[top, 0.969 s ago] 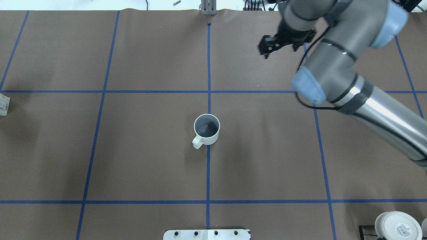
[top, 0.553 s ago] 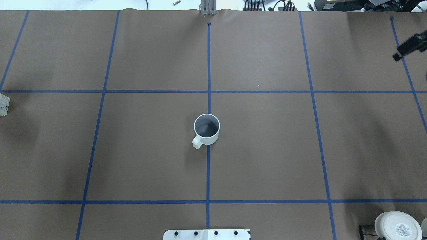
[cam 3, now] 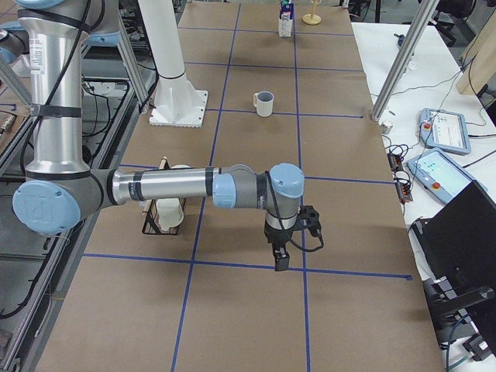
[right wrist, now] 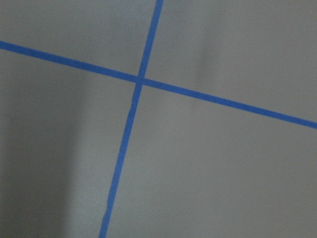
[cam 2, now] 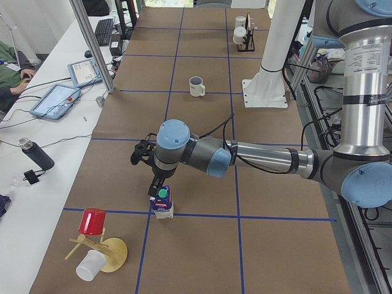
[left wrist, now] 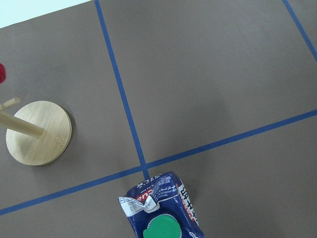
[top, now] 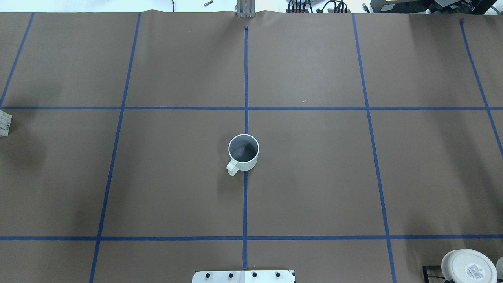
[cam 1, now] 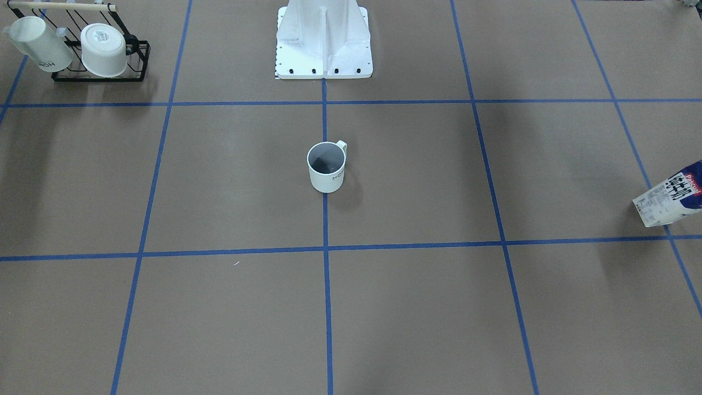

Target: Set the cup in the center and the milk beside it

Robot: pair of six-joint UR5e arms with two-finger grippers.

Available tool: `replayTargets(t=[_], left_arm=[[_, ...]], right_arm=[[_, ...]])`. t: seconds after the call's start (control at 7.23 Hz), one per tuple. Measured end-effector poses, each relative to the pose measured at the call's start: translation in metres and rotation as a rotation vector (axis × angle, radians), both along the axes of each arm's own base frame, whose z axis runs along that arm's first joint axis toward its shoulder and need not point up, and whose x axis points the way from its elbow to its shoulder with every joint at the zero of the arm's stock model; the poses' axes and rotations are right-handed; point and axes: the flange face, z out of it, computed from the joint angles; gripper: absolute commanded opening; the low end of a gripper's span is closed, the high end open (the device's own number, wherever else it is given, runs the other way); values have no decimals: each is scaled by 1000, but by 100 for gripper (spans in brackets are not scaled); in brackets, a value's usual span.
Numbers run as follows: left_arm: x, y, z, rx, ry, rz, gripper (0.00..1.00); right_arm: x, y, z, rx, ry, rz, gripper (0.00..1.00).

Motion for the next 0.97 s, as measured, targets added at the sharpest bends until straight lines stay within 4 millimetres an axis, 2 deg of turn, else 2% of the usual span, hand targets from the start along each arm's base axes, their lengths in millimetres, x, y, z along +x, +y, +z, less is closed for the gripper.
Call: replayTargets(t=[0.14, 0.42, 0.69, 0.97], left_arm=[[0, -2, 11, -24, 5, -7, 99], [5, -10, 22, -89, 24, -42, 98], [24, -17, 20, -139, 51, -78, 98], [43, -23, 37, -153, 64, -81, 98]], right_arm=[[2, 10, 12, 1, -2, 9, 100], [2, 15, 21, 0, -9, 14, 100], [2, 14, 22, 1, -11, 15, 100], [2, 14, 24, -4, -11, 15, 100]])
